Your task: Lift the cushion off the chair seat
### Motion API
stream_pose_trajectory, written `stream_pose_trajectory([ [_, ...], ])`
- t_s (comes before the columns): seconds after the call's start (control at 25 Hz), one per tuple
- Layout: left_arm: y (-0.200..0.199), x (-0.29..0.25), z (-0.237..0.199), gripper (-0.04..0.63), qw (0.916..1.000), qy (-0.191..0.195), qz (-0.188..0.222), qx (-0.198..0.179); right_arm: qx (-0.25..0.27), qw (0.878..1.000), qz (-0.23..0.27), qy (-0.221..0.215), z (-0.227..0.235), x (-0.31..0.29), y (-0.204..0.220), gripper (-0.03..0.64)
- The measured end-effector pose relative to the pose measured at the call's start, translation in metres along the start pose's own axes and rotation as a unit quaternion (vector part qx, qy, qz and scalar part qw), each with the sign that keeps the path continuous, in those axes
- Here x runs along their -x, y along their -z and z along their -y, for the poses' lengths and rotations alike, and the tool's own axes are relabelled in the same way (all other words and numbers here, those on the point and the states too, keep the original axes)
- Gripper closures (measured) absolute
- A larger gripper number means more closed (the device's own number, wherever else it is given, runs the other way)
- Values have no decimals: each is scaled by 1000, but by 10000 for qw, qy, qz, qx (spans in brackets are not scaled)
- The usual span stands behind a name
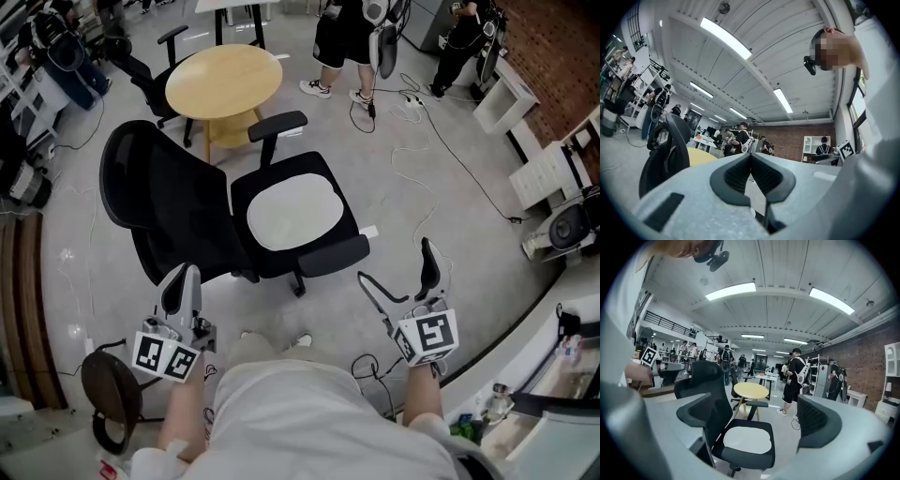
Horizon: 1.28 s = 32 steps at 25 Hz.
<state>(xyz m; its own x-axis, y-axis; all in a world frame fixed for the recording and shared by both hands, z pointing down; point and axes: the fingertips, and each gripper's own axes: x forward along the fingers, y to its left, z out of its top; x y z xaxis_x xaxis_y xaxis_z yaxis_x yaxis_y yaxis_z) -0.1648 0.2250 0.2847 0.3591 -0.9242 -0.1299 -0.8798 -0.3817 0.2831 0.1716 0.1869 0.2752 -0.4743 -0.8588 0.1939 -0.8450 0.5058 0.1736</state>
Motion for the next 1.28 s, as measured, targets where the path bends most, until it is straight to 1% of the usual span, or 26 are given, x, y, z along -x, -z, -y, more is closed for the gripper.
stream_pose_trajectory([
  [0.12,12,-3,3,578,9998,-14,-176,7,-40,9999,-160,-40,1,-7,15,74],
  [0.24,22,-14,-5,578,9995,-64,-305,97,-39,9993,-332,-144,-3,-20,28,74],
  [0.4,27,-44,-11,578,9994,90,-322,84,-7,9985,-506,-199,1,-43,38,74],
  [0.48,31,-65,-17,578,9992,207,-322,87,10,9983,-555,-173,5,-61,38,74],
  [0.64,43,-114,-39,578,9983,367,-340,296,22,9972,-730,-156,16,-104,35,74],
  [0.76,42,-152,-55,578,9976,536,-251,371,179,9961,-849,-175,22,-138,23,74],
  [0.88,51,-184,-68,578,9951,680,-273,658,351,9950,-929,-115,31,-165,10,74],
  [1.04,65,-214,-75,578,9920,914,-484,724,309,9943,-1017,-63,41,-191,9,74],
  [1.16,78,-230,-80,578,9905,888,-666,813,206,9929,-1172,-95,47,-204,21,74],
  [1.28,90,-241,-79,578,9889,856,-906,804,-4,9915,-1292,-173,55,-214,36,74],
])
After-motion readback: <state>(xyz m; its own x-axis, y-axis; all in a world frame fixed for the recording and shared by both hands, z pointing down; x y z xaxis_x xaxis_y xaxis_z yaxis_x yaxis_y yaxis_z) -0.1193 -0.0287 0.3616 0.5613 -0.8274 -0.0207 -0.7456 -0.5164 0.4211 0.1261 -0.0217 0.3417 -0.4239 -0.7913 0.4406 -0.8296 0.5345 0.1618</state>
